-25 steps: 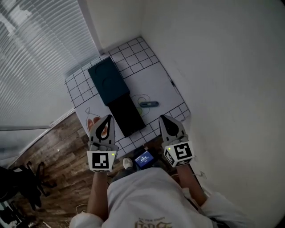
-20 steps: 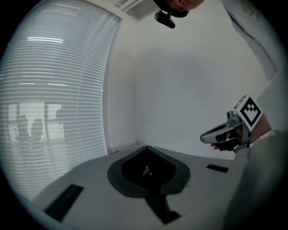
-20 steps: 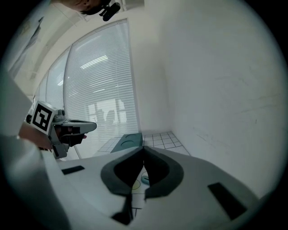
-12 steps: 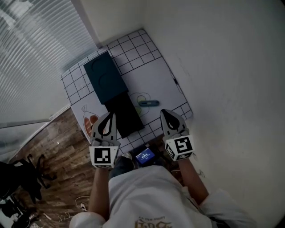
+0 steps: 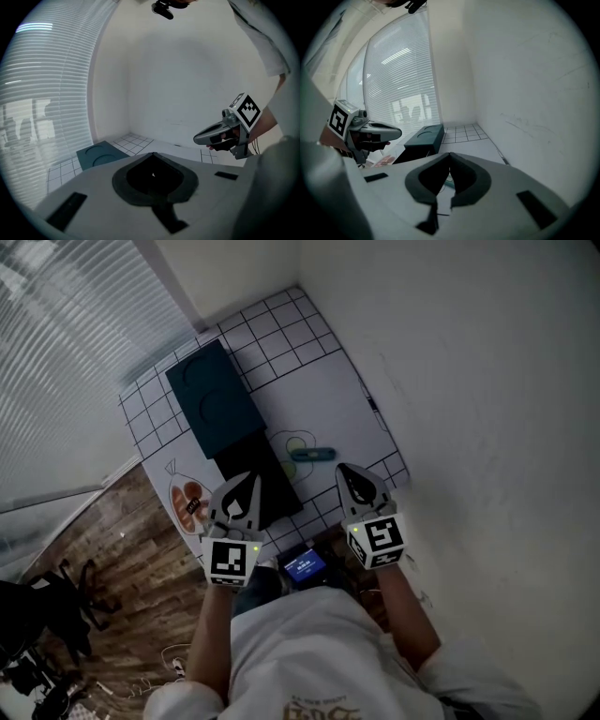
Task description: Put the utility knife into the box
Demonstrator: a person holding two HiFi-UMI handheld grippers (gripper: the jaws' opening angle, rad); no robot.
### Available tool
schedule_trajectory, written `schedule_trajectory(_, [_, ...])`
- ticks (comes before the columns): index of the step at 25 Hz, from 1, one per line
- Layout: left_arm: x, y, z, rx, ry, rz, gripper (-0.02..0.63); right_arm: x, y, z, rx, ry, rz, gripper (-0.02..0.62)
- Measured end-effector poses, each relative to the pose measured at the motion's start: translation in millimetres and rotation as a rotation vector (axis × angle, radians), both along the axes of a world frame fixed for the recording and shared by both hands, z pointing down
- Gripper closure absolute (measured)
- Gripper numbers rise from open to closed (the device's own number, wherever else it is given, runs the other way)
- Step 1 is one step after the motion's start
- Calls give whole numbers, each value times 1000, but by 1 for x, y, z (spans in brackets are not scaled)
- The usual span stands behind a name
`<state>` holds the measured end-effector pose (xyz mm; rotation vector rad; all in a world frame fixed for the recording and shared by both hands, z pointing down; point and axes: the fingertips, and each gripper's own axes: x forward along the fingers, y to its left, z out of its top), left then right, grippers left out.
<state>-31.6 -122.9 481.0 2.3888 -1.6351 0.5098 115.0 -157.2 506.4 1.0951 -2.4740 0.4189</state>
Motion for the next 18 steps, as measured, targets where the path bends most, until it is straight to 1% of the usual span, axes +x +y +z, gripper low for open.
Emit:
schedule_trajectory(4, [14, -6, 16, -35, 21, 50, 598, -2, -5, 16, -10, 25, -16, 589])
schedule_trajectory(7, [26, -7, 23, -41, 67, 108, 598, 0, -8, 28, -23, 41, -18, 589])
schedule_trajectory(8, [29, -8, 27, -51, 71, 117, 598, 0, -9, 32, -26, 46, -21, 589])
schedule_trajectory(12, [34, -12, 53, -122, 36, 146, 598, -3, -11, 45, -36, 69, -59, 589])
schedule_trajectory(18, [46, -14, 75, -179, 5, 199, 598, -7, -14, 62, -58, 109, -123, 588])
